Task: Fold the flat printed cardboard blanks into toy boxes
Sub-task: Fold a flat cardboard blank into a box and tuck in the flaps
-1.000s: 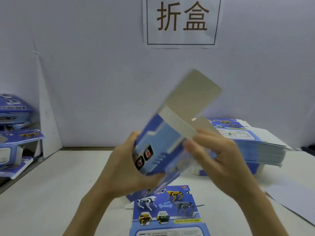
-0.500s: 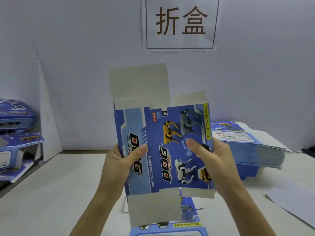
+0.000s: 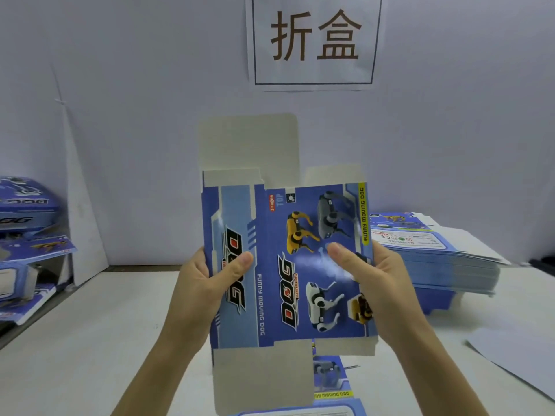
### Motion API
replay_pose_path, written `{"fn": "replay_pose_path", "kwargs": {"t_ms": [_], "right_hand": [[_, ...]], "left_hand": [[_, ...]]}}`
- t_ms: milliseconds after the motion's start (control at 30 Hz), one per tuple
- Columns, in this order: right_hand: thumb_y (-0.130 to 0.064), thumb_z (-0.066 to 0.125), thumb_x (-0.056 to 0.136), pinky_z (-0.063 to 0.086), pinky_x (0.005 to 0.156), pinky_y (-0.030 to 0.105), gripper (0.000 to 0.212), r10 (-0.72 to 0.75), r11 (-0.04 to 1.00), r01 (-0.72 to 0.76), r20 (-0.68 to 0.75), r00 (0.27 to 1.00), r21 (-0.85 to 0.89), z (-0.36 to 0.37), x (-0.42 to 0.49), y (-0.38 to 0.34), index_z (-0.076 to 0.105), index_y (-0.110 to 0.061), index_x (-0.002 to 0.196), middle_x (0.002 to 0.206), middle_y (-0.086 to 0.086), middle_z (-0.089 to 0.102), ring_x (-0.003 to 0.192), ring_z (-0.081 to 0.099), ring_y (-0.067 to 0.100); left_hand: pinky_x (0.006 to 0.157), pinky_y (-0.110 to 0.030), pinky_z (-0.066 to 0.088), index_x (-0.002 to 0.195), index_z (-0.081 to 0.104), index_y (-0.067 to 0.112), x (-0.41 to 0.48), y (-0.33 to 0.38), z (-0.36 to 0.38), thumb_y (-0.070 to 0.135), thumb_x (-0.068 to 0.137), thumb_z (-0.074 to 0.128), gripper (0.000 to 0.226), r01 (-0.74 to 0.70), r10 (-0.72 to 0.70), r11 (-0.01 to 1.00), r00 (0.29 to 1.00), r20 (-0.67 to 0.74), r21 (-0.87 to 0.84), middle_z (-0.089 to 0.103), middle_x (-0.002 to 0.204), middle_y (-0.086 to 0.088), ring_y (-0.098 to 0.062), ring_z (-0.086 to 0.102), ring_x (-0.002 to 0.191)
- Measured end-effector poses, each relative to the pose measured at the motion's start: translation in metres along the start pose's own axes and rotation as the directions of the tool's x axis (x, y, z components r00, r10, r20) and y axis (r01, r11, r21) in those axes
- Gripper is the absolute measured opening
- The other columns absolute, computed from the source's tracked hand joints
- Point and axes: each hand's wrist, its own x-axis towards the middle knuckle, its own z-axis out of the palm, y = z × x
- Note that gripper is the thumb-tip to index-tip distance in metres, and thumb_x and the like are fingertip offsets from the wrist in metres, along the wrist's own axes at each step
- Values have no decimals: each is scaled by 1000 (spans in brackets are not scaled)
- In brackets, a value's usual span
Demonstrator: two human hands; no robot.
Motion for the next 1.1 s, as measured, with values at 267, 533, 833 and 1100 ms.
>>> {"fn": "replay_pose_path", "kwargs": {"t_ms": [267, 533, 833, 1100], "right_hand": [[-51, 70, 62, 56, 66, 24, 43, -17, 1000, 17, -3, 1000, 5, -2, 1, 2, 67, -18, 89, 77, 6, 73, 75, 70, 23], [-26, 67, 83, 48, 46, 13, 15, -14, 999, 15, -22, 1000, 31, 5, -1, 4, 62, -15, 90, 61, -2, 71, 55, 68, 10], [-37, 68, 76, 47, 44, 14, 19, -103, 995, 103, 96, 990, 12, 13, -8, -1, 64, -23, 88, 63, -8, 70, 55, 68, 10], [-71, 65, 68, 53, 78, 17, 51, 31, 780, -209, 297, 954, 590, -1, -2, -13, 78, -31, 98, 99, -9, 75, 95, 69, 3]], "left_hand": [[64, -41, 61, 101, 57, 22, -1, 0, 3, 38, 66, 68, 41, -15, 15, 1000, 1000, -2, 4, 75, 90, -1, -25, 74, 77], [55, -31, 59, 103, 55, 22, 2, -6, 2, 40, 68, 66, 41, 0, 0, 998, 1000, 7, 64, 75, 90, -1, -22, 74, 77], [56, -8, 50, 119, 37, 51, -3, 1, 9, 49, 49, 77, 80, -148, 145, 980, 989, 32, 135, 66, 98, 16, 11, 63, 88], [83, -11, 51, 128, 40, 42, -6, 10, -13, 48, 49, 84, 91, -381, 240, 845, 897, 371, 374, 57, 121, 29, 1, 55, 115]]}}
